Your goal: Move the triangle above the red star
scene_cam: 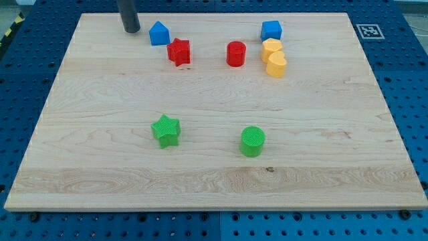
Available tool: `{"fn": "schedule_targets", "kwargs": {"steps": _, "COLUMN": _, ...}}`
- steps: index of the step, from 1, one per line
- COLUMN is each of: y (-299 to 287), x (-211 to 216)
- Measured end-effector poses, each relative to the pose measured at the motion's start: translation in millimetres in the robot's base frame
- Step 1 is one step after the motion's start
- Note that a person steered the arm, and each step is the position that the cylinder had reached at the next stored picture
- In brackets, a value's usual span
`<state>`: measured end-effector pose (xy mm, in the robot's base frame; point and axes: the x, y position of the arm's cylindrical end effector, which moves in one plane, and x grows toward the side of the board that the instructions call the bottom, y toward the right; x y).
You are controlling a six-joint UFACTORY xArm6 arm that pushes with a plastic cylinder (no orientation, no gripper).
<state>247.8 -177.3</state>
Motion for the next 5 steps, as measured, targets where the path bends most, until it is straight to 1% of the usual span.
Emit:
{"fn": "schedule_targets", "kwargs": {"steps": 2, "y": 18.6, "x": 7.1}}
{"fn": "schedule_targets", "kwargs": {"steps": 5, "y": 84.2, "x": 7.1}}
